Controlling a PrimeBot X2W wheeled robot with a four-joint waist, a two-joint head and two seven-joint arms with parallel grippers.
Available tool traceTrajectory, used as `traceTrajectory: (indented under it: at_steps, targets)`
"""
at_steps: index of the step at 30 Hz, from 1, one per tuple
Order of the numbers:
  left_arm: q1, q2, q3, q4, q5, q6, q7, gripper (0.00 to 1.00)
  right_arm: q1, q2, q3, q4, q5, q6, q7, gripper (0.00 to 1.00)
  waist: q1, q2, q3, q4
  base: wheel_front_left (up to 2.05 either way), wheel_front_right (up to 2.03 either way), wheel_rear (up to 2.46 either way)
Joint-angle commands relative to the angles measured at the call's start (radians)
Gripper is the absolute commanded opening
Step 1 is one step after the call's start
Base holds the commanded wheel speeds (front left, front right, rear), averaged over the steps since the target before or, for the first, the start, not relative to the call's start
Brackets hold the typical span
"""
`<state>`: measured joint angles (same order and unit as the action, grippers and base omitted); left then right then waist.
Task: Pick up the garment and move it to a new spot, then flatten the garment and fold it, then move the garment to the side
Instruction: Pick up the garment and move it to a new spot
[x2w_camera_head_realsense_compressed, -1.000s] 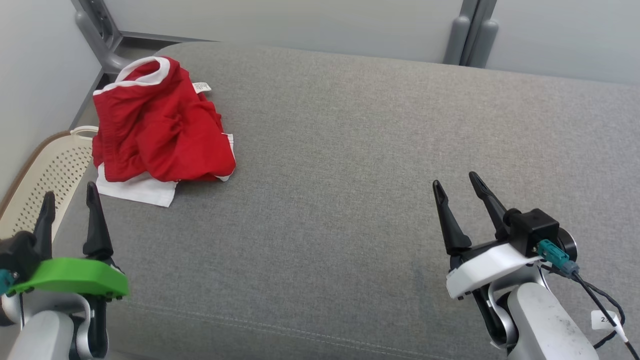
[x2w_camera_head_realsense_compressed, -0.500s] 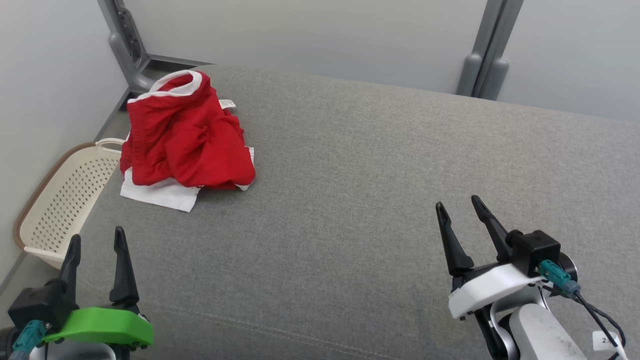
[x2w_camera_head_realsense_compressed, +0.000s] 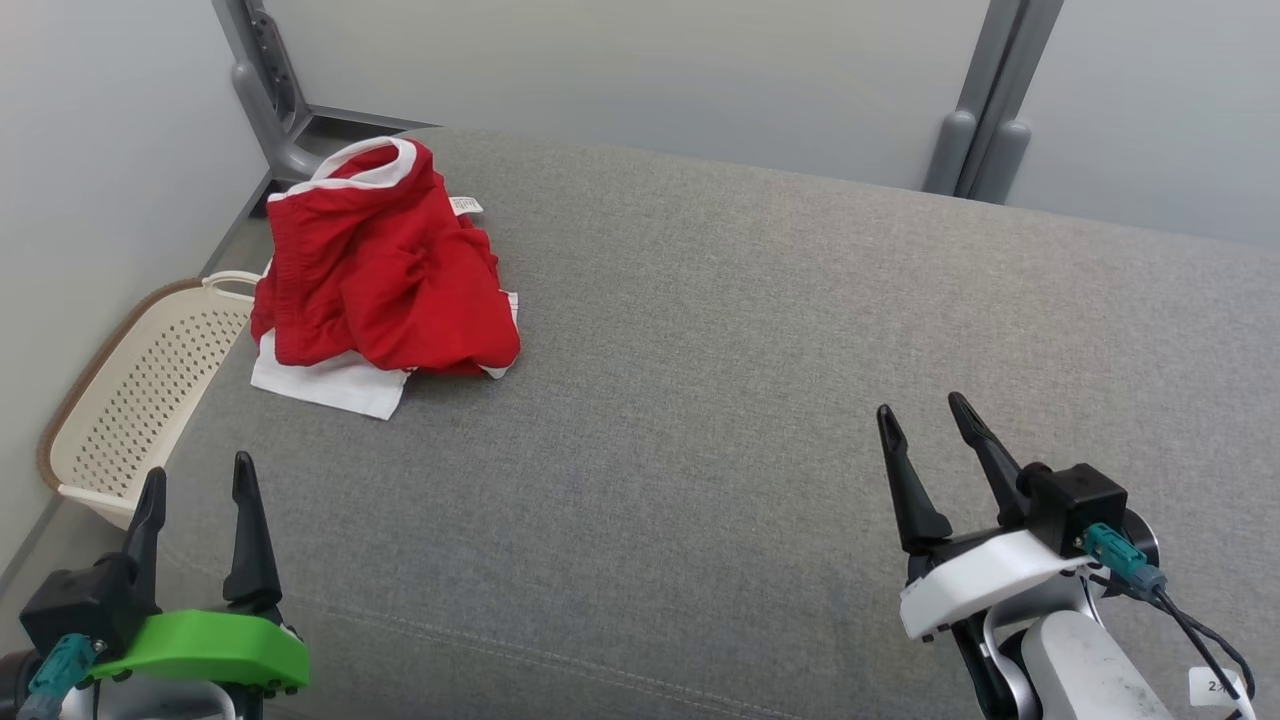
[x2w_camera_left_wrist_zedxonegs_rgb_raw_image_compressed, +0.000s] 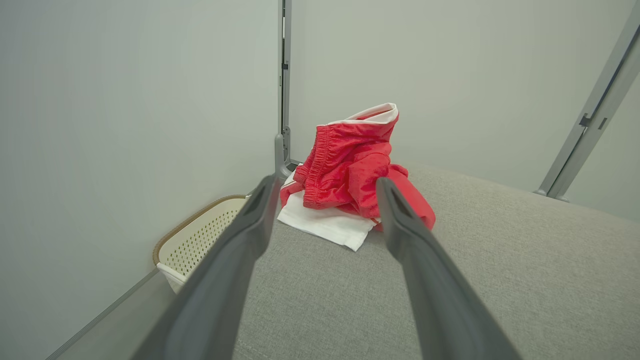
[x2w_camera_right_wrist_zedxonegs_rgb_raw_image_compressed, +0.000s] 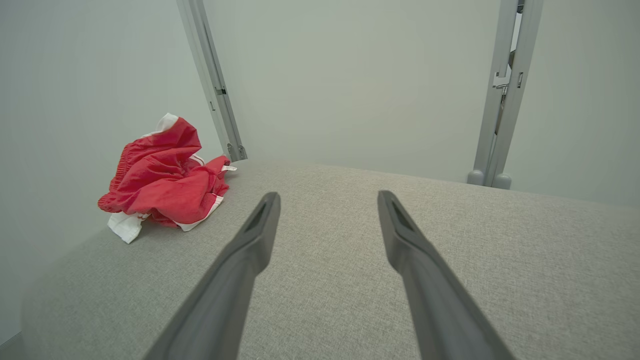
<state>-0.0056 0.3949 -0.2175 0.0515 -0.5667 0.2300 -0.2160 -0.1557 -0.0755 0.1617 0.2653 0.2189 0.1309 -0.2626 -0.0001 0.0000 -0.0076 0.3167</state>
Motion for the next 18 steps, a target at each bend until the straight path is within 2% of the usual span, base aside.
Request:
traceTrajectory:
  at_steps: [1,6,10,15,18]
  targets:
    - [-0.013,0.003,0.000,-0.006,-0.002,0.003,0.006,1.00,0.005,0.000,-0.003,-0.005,-0.006,0.000,-0.003,1.00,0.0001,0.0000,0.004,0.003,0.00,0.00,0.00]
    - [-0.096,0.010,-0.006,-0.009,-0.008,-0.017,0.029,1.00,-0.012,-0.001,-0.003,-0.012,-0.013,0.000,-0.001,1.00,0.0001,0.0000,0.032,0.005,0.00,0.00,0.00]
    - [-0.221,0.030,-0.008,0.017,-0.026,-0.057,0.077,1.00,-0.031,-0.009,0.006,-0.026,-0.018,0.000,0.008,1.00,0.0001,0.0000,0.073,-0.004,0.00,0.00,0.00]
    - [-0.406,0.047,0.003,0.128,-0.074,-0.134,0.131,1.00,-0.066,-0.022,0.011,-0.047,-0.022,0.000,0.019,1.00,0.0001,0.0000,0.145,-0.036,0.00,0.00,0.00]
    - [-0.558,0.052,-0.001,0.277,-0.108,-0.194,0.182,1.00,-0.099,-0.035,0.013,-0.065,-0.027,0.000,0.028,1.00,0.0001,0.0000,0.209,-0.068,0.00,0.00,0.00]
